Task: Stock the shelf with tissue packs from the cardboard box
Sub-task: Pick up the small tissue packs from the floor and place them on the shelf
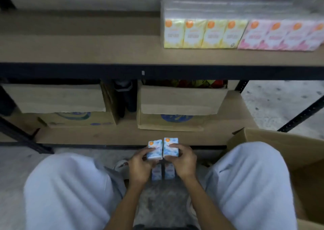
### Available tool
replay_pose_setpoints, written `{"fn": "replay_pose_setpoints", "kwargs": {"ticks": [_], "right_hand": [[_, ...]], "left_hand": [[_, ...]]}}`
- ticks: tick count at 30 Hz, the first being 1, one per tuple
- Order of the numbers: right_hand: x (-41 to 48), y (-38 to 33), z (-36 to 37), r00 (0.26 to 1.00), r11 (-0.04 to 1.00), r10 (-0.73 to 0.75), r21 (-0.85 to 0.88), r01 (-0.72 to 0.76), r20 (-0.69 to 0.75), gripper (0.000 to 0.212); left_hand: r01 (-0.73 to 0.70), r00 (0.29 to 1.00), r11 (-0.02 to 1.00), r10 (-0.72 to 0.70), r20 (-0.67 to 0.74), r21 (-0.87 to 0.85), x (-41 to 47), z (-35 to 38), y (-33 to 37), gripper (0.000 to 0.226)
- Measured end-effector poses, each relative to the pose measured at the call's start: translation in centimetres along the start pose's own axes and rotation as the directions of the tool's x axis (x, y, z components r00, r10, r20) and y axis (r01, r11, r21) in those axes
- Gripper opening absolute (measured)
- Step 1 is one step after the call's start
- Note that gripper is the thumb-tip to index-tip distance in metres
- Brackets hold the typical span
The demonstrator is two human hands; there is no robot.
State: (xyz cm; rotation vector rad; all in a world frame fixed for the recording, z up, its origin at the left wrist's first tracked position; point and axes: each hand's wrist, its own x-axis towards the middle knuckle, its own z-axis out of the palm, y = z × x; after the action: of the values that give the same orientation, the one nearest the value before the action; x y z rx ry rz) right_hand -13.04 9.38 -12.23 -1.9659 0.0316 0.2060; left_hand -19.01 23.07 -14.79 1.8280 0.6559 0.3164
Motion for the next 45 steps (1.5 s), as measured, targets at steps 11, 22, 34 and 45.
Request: {"fn": "replay_pose_setpoints", "kwargs": {"ticks": [11, 22, 34, 45], "right_hand": [[-0.6, -14.2, -3.2, 0.899, 0.900, -0.436, -0.010, 0.436, -0.052, 0.042], [0.5, -25.1, -4.4, 0.759, 0.762, -0.646, -0.018, 0.647, -0.083, 0.042], [6.0, -28.7, -2.2, 0.803, 0.790, -0.595, -0.164, 0.591, 0.030, 0.043], [7.6, -30.3, -1.9, 0.803, 0.746, -0.584, -0.308, 0.590, 0.121, 0.045]], "left_hand": [[-0.369, 0.914, 0.927, 0.349, -0.207, -0.065, 1.3, -8.2, 13.8, 0.037], [-0.560, 0.758, 0.822, 0.558, -0.338, 0.102, 4.2, -13.8, 23.9, 0.041], [-0.378, 0.885, 0.853, 0.447, -0.128, 0.361, 9.3, -14.4, 27.2, 0.046], [-0.357, 0.915, 0.887, 0.395, -0.082, 0.293, 12.0, -15.2, 27.2, 0.037]]}}
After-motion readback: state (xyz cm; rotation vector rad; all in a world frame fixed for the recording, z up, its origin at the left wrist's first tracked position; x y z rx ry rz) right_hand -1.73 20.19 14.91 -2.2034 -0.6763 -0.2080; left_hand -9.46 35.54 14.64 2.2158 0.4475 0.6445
